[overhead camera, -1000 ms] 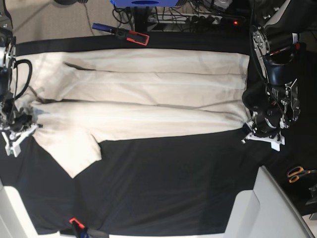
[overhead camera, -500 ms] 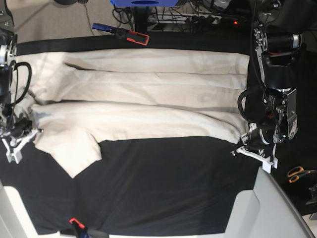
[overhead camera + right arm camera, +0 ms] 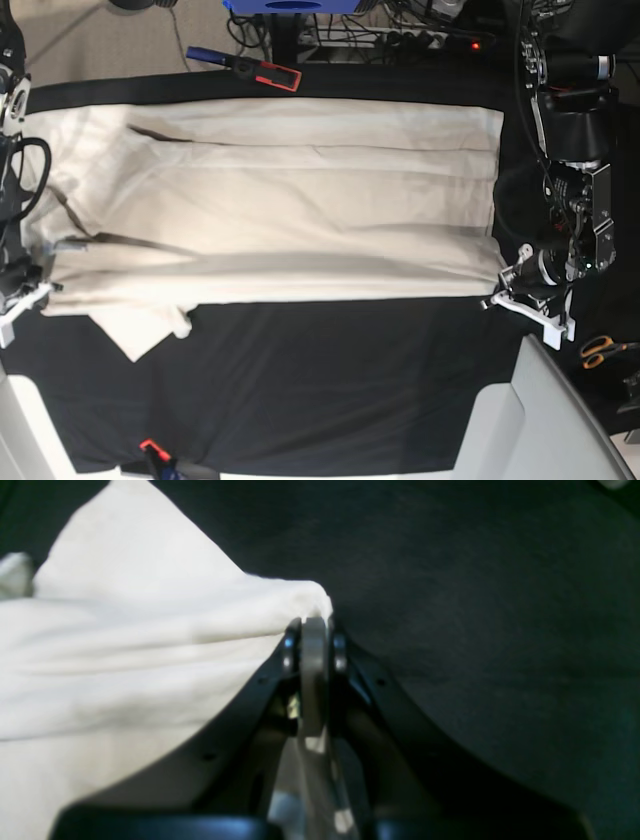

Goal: Fold the T-shirt properly
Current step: 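Grasp the strip end with the left gripper and lift it, then hold the strip ends with both grippers and pull them apart to straighten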

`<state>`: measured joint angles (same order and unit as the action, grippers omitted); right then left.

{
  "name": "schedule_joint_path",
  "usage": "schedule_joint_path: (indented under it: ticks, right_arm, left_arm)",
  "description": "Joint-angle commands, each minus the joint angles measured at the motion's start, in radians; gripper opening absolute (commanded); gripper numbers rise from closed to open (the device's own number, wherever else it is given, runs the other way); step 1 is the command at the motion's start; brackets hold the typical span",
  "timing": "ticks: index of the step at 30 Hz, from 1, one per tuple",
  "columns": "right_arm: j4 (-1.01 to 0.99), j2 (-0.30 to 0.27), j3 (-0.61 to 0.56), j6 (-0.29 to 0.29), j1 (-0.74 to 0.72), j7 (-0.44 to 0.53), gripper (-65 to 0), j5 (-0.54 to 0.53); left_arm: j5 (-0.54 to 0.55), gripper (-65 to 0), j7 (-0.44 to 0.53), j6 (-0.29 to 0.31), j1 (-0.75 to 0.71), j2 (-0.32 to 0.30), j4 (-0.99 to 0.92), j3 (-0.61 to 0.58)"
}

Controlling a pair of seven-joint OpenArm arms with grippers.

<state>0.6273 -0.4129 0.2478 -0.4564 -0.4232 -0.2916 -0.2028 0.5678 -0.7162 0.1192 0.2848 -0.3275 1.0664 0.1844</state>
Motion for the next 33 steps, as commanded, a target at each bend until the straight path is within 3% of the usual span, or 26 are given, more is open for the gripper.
schedule_joint_path:
  ticks: [1,12,19,29,33]
  right_arm:
    - [0.016,-0.036,0.006,0.006,-0.027,0.021,-64.8,-0.007]
    - [0.121,-0.042,-0.015,0.001,0.002,0.022,-64.8,-0.005]
    - [0.13,-0.044,-0.149,0.001,-0.006,0.024,-64.8,-0.004]
    - [0.121,-0.106,-0.29,0.011,-0.042,0.025,-64.8,-0.004]
    - [0.113,-0.119,-0.336,0.011,-0.069,0.028,-64.8,0.104]
  left_arm:
    - [0.004,-65.0,0.022,0.003,0.024,-0.02,0.027,0.007]
    - [0.002,-65.0,0.022,0.003,0.026,-0.022,0.038,0.007]
    - [0.002,-65.0,0.022,0.003,0.031,-0.04,0.038,0.007]
    - [0.002,-65.0,0.023,0.003,0.034,-0.058,0.038,0.007]
    - [0.002,-65.0,0.023,0.003,0.034,-0.054,0.044,-0.001]
